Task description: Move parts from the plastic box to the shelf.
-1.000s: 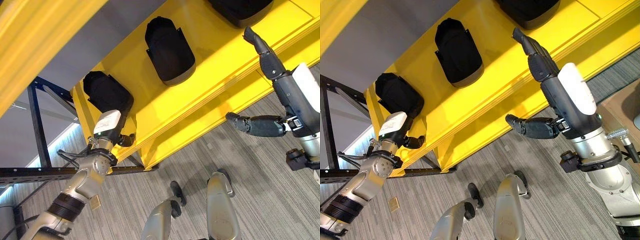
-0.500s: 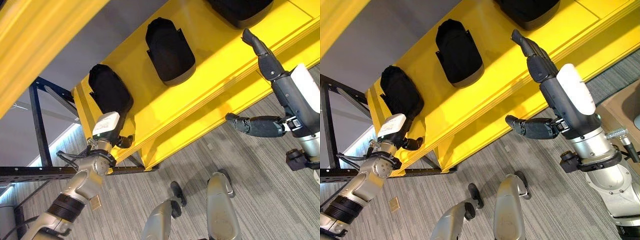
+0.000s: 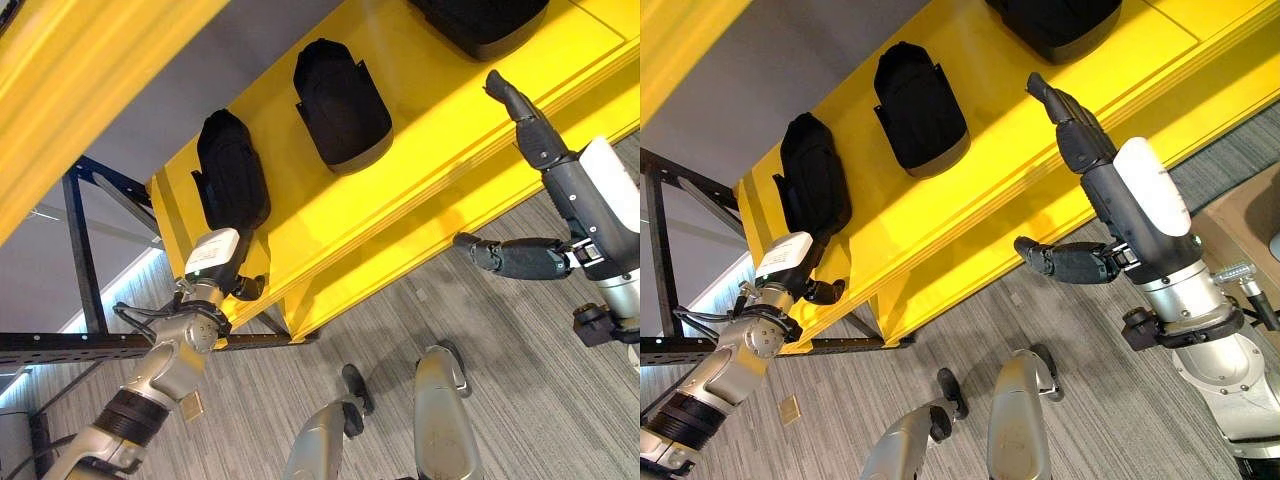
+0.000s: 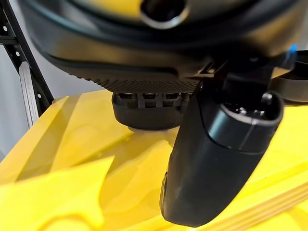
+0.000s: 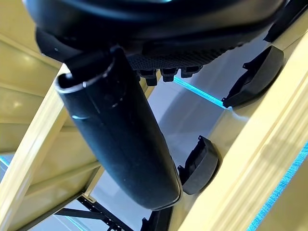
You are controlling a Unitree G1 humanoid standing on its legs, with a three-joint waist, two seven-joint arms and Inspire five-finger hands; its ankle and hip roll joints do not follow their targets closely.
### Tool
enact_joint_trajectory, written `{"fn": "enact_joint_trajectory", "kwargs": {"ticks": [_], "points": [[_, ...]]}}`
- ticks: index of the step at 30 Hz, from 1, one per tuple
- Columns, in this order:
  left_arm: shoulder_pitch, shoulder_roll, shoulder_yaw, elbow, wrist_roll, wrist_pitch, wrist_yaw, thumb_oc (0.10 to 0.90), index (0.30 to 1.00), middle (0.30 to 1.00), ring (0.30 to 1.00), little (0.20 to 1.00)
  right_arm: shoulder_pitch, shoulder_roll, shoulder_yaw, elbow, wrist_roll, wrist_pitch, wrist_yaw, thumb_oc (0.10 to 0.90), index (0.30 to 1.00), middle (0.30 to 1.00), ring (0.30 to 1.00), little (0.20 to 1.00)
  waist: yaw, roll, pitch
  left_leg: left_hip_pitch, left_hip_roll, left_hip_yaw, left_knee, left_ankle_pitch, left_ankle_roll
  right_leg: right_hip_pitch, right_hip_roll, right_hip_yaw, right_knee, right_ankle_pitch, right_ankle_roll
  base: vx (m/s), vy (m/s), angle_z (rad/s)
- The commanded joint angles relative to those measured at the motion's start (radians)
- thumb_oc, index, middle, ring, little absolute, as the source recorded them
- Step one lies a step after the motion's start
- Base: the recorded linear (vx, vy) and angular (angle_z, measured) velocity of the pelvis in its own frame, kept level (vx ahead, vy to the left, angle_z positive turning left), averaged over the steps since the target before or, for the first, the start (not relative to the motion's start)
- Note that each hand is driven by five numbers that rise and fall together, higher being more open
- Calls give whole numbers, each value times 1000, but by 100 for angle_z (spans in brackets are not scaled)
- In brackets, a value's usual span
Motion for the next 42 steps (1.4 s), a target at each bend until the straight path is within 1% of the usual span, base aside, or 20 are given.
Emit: {"fn": "enact_joint_trajectory", "kwargs": {"ticks": [1, 4, 5, 8, 9, 11, 19, 20, 28, 31, 34, 37, 39, 42], "points": [[139, 37, 27, 47, -29, -7, -6, 900, 1000, 1000, 1000, 1000, -92, 13, -109, -113, 50, -78, -33, 900, 1000, 1000, 1000, 1000, -3, -45, 0, -13, -68, 38, 89, -175, 97, 57, 30, -126, -13, -91, -103, 0, 0, 0], [143, 31, 51, 32, -51, -8, 5, 900, 1000, 1000, 1000, 1000, -83, 19, -115, -119, 44, -79, -31, 900, 1000, 1000, 1000, 1000, 0, -49, -1, -13, -69, 37, 91, -177, 99, 57, 29, -130, -11, -92, -103, 0, 0, 0], [146, 28, 58, 32, -64, -19, 3, 900, 1000, 1000, 1000, 1000, -81, 21, -115, -119, 40, -79, -32, 900, 1000, 1000, 1000, 1000, 2, -50, -1, -14, -69, 36, 92, -176, 100, 56, 29, -131, -10, -92, -103, 0, 0, 0], [146, 25, 60, 32, -70, -29, 7, 900, 1000, 1000, 1000, 1000, -81, 21, -115, -120, 40, -79, -35, 900, 1000, 1000, 1000, 1000, 3, -51, -1, -14, -69, 35, 92, -176, 101, 55, 30, -132, -10, -92, -104, -2, -2, 1], [143, 11, 59, 27, -98, -43, 4, 900, 1000, 1000, 1000, 1000, -89, 21, -108, -122, 34, -69, -39, 900, 1000, 1000, 1000, 1000, 5, -53, -1, -16, -70, 34, 91, -175, 101, 53, 33, -133, -10, -91, -105, -16, -16, 3], [145, 3, 62, 20, -115, -46, 2, 900, 1000, 1000, 1000, 1000, -89, 25, -109, -125, 32, -66, -35, 900, 1000, 1000, 1000, 1000, 6, -54, -2, -17, -70, 33, 90, -175, 101, 53, 33, -133, -11, -91, -104, 0, 0, 0], [149, -12, 68, -10, -158, -90, 0, 900, 1000, 1000, 1000, 1000, -76, 32, -117, -126, 27, -73, -36, 900, 1000, 1000, 1000, 1000, 7, -61, -1, -19, -69, 33, 94, -177, 104, 53, 36, -134, -11, -89, -104, -1, -4, 0], [147, -19, 68, -21, -158, -104, 3, 900, 1000, 1000, 1000, 1000, -76, 33, -116, -127, 25, -67, -39, 900, 1000, 1000, 1000, 1000, 8, -63, 0, -20, -68, 33, 96, -178, 105, 54, 37, -136, -10, -90, -105, -5, -35, 5], [114, -39, 65, -122, -217, -143, 19, 900, 1000, 1000, 1000, 1000, -70, 54, -104, -134, 3, -58, -64, 900, 1000, 1000, 1000, 1000, 11, -79, 3, -26, -65, 30, 102, -181, 109, 54, 43, -139, -11, -87, -104, -14, -40, 2], [112, -44, 80, -178, -252, -155, -6, 900, 1000, 1000, 1000, 1000, -58, 64, -104, -137, -9, -61, -80, 900, 1000, 1000, 1000, 1000, 13, -84, 5, -28, -65, 29, 105, -182, 110, 58, 45, -141, -14, -85, -104, -16, -40, 1], [123, -42, 95, -221, -311, -192, -35, 900, 1000, 1000, 1000, 1000, -43, 71, -109, -142, -20, -67, -87, 900, 1000, 1000, 1000, 1000, 16, -86, 9, -31, -64, 28, 110, -184, 113, 59, 44, -144, -15, -84, -103, -10, -22, 2], [140, -45, 112, -272, -327, -212, -57, 900, 1000, 1000, 1000, 1000, -30, 78, -111, -151, -30, -68, -98, 900, 1000, 1000, 1000, 1000, 20, -85, 12, -34, -64, 27, 111, -183, 113, 61, 44, -146, -17, -83, -103, 0, 0, 0], [159, -42, 132, -316, -307, -236, -39, 900, 1000, 1000, 1000, 1000, -25, 79, -112, -155, -34, -66, -106, 900, 1000, 1000, 1000, 1000, 25, -84, 14, -38, -64, 25, 111, -181, 113, 61, 45, -148, -20, -81, -103, 0, 0, 0], [163, -35, 143, -333, -347, -240, -53, 900, 1000, 1000, 1000, 1000, -20, 79, -107, -157, -40, -66, -120, 900, 1000, 1000, 1000, 1000, 28, -87, 17, -40, -64, 23, 113, -180, 114, 62, 45, -150, -20, -81, -103, -10, -12, 0]]}}
